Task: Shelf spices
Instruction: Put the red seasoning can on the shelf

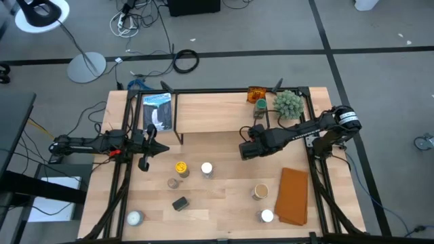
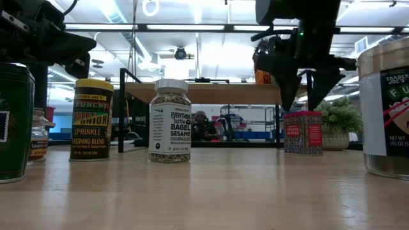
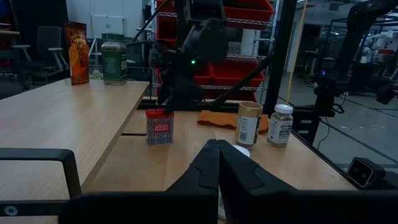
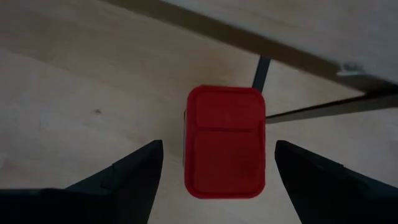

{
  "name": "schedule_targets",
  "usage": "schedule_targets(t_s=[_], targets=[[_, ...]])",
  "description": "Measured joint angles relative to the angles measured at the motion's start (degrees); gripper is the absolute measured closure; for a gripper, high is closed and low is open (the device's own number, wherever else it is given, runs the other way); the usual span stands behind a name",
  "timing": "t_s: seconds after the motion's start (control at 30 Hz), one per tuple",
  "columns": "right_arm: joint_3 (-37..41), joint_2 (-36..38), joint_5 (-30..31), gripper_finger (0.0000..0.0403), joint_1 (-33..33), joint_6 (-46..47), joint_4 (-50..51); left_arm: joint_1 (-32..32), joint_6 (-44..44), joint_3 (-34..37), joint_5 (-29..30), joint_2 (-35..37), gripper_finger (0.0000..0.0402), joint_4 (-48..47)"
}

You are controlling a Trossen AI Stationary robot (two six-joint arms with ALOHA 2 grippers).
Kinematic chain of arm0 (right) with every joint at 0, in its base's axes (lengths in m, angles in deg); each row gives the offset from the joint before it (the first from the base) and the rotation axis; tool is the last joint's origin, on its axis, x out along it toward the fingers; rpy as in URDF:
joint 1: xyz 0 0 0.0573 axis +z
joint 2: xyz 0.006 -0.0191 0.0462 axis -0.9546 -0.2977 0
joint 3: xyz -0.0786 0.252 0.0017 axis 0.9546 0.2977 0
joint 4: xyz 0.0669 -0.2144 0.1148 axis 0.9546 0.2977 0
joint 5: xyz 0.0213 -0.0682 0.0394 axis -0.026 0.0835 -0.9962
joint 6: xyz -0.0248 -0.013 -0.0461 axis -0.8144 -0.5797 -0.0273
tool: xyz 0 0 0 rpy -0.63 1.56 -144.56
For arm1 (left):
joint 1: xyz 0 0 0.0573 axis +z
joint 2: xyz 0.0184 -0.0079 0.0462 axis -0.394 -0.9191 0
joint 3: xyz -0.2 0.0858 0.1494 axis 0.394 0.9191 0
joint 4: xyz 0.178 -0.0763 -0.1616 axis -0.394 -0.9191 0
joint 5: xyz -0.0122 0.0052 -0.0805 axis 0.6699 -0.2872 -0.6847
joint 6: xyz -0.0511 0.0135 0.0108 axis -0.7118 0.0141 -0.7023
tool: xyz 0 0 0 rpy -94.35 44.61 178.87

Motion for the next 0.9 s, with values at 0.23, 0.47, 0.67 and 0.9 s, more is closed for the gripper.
schedule_targets(t_s=[0.23, 0.47, 0.67, 0.9], targets=[[2.77, 0.0, -3.88, 0.0097, -0.99, -0.02, -0.79, -0.02, -0.01, 0.0, -0.01, 0.0, 0.0395, 0.0], [3.9, 0.0, -2.43, 0.0097, -1.07, -0.93, -4.15, 0.0, 0.0, 0.0, -0.01, 0.01, 0.0395, -0.01], [3.9, 0.0, -2.28, 0.01, -1.35, -1.09, -4.2, -0.02, 0.0, 0.0, -0.01, -0.01, 0.0395, 0.0], [3.9, 0.0, -3.1, 0.0171, -1.33, -1.35, -4.38, -0.02, -0.02, 0.0, -0.01, 0.0, 0.0395, 0.01]])
